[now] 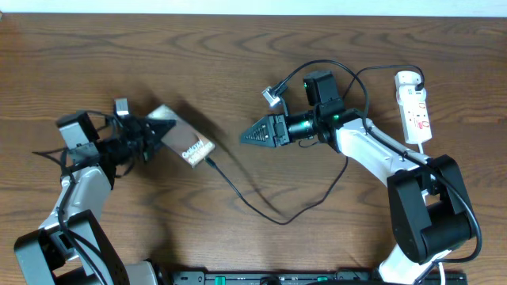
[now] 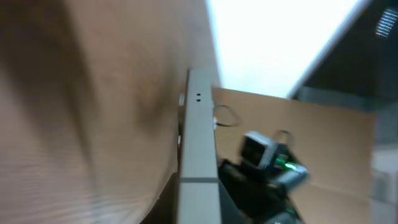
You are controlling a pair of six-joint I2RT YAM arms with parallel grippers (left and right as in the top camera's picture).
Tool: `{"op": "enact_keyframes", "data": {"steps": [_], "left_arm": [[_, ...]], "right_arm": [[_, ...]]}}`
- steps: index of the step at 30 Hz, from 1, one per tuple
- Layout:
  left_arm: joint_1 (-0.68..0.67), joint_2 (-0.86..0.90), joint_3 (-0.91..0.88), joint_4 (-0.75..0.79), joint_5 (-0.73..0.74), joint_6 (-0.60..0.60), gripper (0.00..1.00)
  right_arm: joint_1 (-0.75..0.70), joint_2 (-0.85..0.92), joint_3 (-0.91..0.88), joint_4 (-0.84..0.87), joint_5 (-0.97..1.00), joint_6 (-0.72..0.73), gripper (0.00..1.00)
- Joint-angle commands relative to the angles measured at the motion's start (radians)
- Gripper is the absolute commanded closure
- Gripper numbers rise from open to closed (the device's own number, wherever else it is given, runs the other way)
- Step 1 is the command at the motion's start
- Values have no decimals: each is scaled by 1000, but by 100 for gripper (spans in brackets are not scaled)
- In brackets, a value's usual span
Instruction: Plug charger to phone and switch on socket
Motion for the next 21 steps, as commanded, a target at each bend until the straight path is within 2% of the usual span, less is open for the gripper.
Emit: {"op": "enact_keyframes", "data": {"steps": [1, 8, 17, 21], "left_arm": [[6, -8, 8, -158, -175, 285, 93], [4, -7, 8, -370, -360, 463, 93], [4, -8, 8, -536, -580, 480, 93], [4, -8, 6, -566, -587, 480, 93]], "right_arm": [[-4, -4, 12, -20, 49, -49, 1], [-4, -4, 12, -73, 85, -85, 1], [-4, -4, 12, -121, 103, -107, 1], [-4, -4, 12, -148, 127, -107, 1]]}}
